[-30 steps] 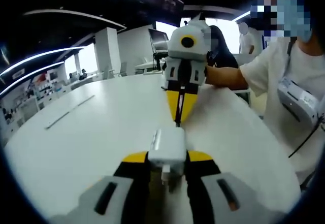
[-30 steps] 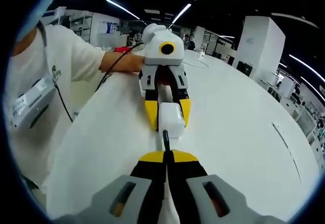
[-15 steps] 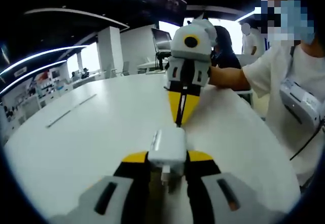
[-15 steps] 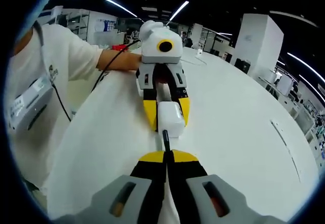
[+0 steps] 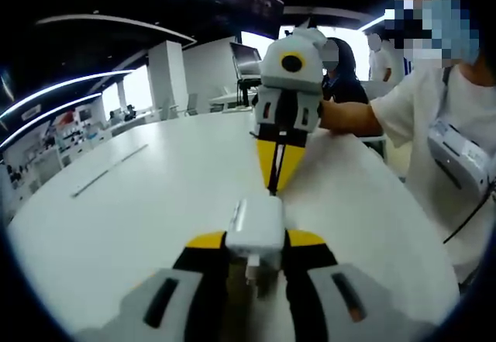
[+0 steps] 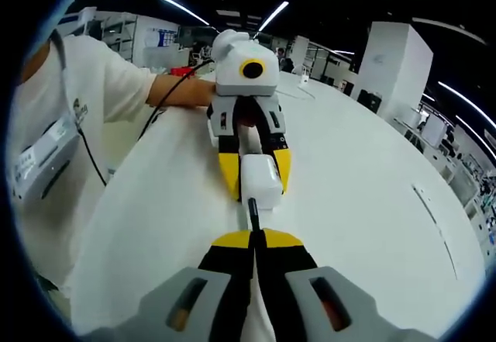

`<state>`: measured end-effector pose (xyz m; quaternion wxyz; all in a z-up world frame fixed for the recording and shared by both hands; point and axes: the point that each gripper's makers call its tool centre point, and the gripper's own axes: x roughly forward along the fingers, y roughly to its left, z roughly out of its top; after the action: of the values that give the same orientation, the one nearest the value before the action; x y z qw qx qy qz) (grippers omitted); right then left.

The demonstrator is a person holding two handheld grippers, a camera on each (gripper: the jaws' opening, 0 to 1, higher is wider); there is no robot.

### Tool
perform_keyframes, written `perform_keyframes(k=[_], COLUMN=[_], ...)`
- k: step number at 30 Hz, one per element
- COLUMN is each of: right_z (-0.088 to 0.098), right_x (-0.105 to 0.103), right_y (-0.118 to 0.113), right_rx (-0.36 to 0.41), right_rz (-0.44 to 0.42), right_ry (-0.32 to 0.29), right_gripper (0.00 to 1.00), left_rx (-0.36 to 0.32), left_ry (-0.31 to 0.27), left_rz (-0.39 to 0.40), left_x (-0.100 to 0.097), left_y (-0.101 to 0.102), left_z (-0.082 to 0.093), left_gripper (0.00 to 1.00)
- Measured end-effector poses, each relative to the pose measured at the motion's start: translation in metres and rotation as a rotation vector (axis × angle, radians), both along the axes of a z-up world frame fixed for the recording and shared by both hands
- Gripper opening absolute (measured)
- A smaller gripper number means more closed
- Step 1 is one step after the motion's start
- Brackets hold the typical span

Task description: Plug the desk Type‑C cable into the charger adapter.

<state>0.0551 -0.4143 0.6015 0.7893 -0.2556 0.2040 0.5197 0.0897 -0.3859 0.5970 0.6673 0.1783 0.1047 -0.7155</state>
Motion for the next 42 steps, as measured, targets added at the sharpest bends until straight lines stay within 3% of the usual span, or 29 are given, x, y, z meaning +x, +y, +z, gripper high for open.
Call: perform_keyframes(k=[37,42], right_z=[-0.001,0.011], right_x=[0.001,0.001], right_y=[0.001,0.003], right_rx=[0.044,0.103], right_rz=[0.022,0.017], right_ry=[-0.019,-0.033], right_gripper=[0.04,0.04], left_rx=[-0.024,-0.027], left_ry=[-0.018,-0.017], left_rz=[-0.012,-0.010], left_x=[-0.006,-0.005], left_y=[-0.001,-0.002], left_z=[0.001,0.001], left_gripper=[0.27,0.27])
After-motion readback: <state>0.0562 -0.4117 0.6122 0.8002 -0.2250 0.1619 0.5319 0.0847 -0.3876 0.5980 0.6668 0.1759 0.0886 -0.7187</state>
